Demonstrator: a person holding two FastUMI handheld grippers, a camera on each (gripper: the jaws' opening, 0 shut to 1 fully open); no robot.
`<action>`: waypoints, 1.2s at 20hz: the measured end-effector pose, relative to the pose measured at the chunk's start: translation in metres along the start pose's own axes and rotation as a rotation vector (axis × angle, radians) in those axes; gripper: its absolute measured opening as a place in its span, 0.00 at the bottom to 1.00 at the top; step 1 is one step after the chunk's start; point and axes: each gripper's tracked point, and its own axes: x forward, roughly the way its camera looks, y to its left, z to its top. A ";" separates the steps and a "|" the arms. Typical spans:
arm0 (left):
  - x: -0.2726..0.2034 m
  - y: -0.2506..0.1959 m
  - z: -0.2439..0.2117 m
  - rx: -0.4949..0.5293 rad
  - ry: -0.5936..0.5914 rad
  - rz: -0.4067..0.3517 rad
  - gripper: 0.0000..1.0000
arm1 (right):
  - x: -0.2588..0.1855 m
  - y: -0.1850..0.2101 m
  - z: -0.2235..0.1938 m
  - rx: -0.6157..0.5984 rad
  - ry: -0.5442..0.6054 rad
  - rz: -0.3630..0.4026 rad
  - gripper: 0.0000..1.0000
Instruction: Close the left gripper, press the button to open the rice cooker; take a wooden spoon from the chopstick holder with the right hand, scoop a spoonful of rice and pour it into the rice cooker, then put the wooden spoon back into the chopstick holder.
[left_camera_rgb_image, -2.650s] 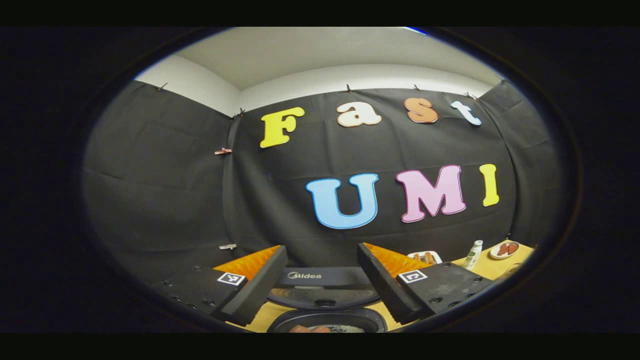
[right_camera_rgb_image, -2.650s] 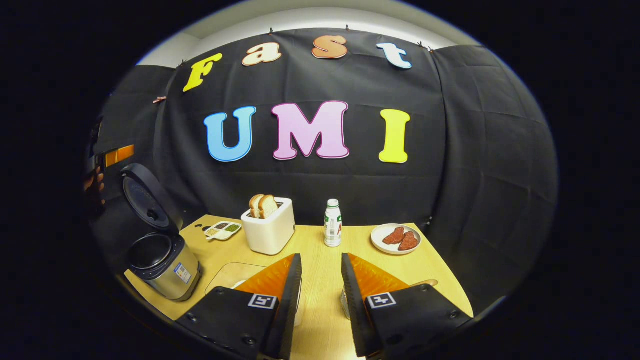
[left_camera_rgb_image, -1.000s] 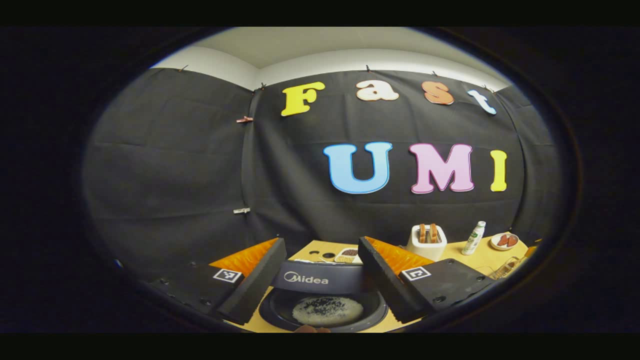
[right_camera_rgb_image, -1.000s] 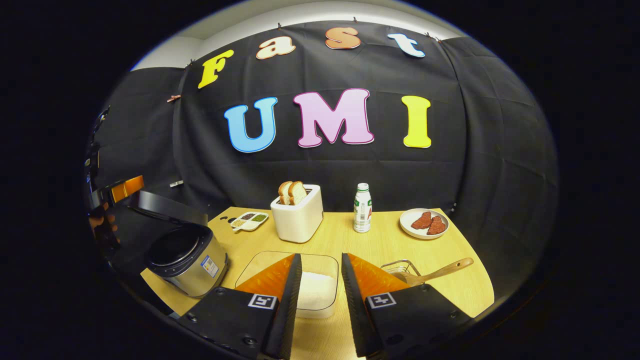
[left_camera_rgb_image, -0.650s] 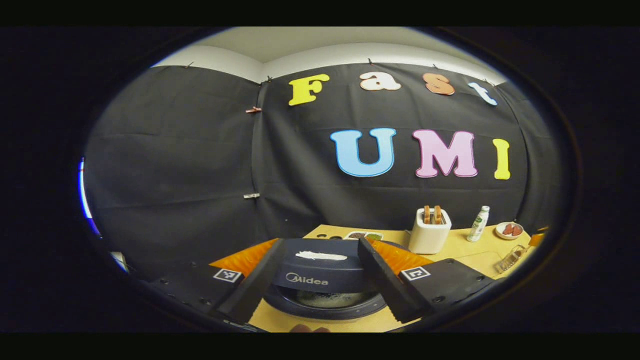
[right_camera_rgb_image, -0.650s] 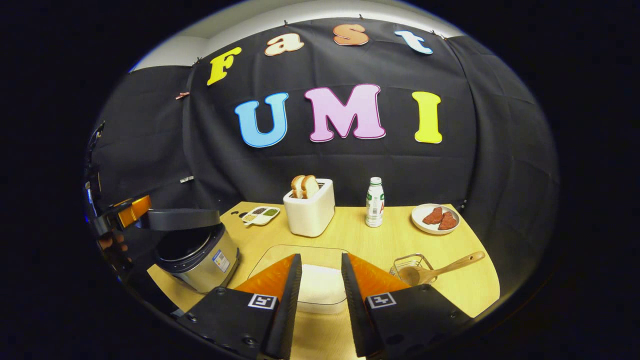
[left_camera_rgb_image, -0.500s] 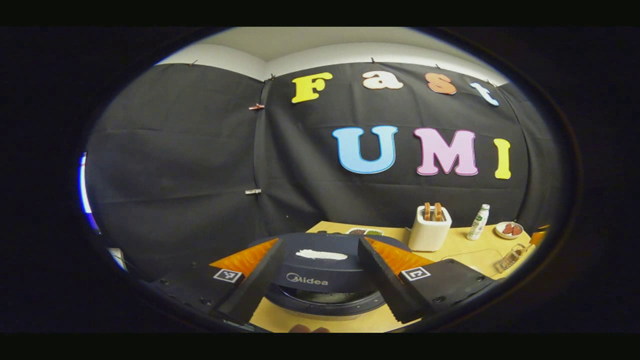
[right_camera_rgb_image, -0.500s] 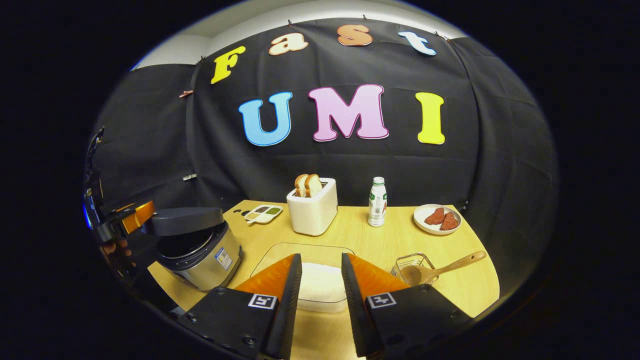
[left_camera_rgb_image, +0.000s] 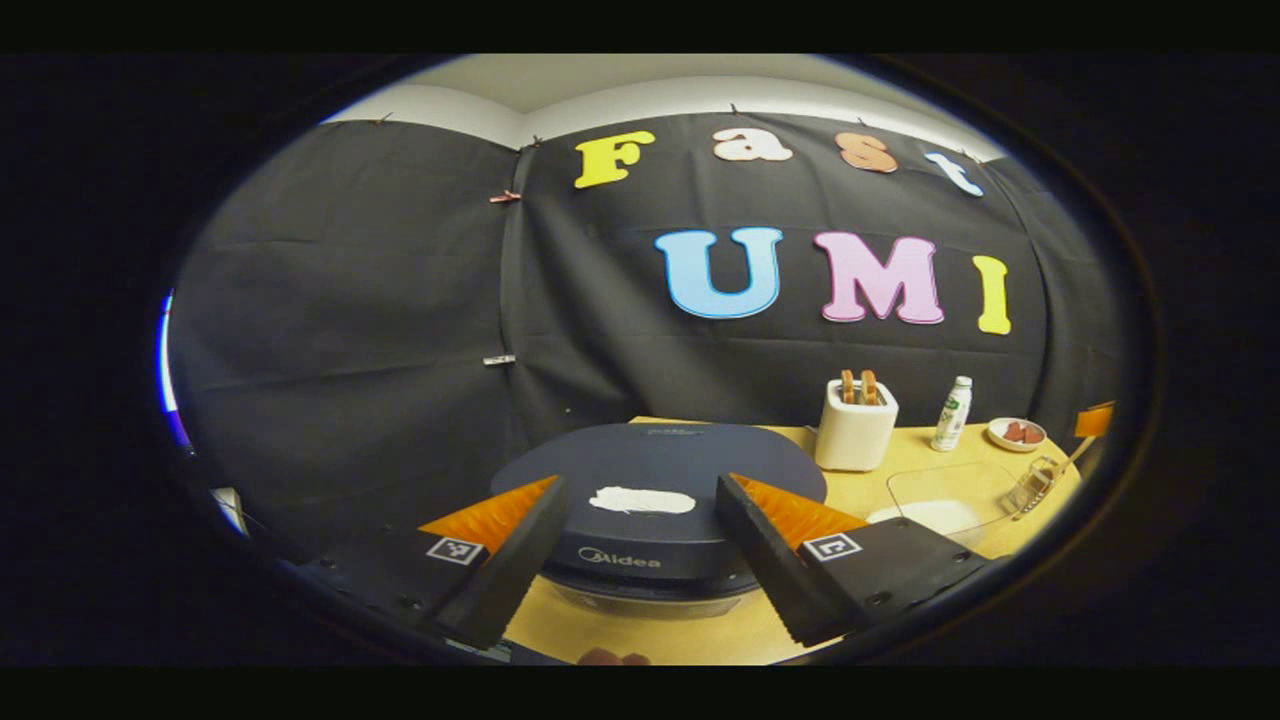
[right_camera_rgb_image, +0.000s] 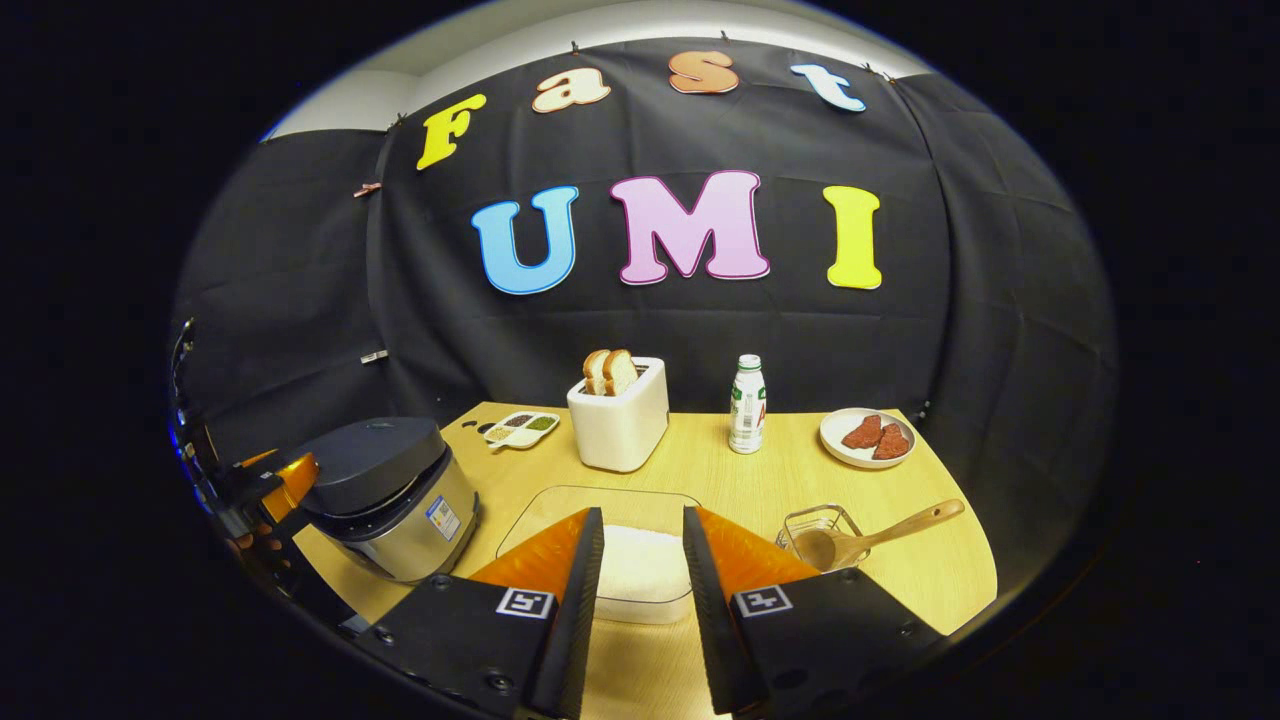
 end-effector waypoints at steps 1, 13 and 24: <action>0.001 0.000 -0.003 -0.005 0.003 -0.001 1.00 | 0.001 0.000 0.000 -0.001 0.002 0.001 0.51; 0.002 -0.001 -0.024 -0.011 -0.011 0.023 1.00 | 0.006 0.012 -0.006 -0.011 0.017 0.015 0.51; 0.002 -0.002 -0.032 -0.011 -0.025 -0.005 1.00 | 0.001 0.014 -0.004 -0.023 0.014 0.027 0.51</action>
